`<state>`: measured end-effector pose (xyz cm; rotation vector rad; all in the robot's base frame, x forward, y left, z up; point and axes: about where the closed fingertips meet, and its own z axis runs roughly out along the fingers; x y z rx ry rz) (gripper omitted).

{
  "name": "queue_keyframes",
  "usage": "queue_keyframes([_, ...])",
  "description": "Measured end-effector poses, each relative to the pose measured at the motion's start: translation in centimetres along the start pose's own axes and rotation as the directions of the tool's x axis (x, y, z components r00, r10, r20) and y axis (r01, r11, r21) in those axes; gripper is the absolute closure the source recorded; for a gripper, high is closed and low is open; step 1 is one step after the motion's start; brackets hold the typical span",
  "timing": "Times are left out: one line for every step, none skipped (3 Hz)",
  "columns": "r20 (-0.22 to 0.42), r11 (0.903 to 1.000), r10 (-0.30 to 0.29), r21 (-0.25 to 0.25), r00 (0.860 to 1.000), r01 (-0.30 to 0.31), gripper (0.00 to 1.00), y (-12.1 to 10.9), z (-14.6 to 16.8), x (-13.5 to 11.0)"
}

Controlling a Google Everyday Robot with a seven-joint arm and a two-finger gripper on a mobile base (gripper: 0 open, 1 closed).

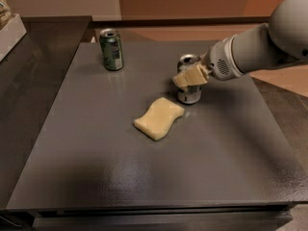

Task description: Move 7up can near sponge

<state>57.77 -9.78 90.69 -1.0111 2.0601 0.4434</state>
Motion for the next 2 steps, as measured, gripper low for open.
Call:
queue_keyframes([0.000, 1.0000, -0.002, -0.001, 1.000, 0.002, 0.00, 0.12, 0.04, -0.09])
queue_keyframes([0.000, 1.0000, -0.002, -0.001, 1.000, 0.002, 0.00, 0.12, 0.04, -0.09])
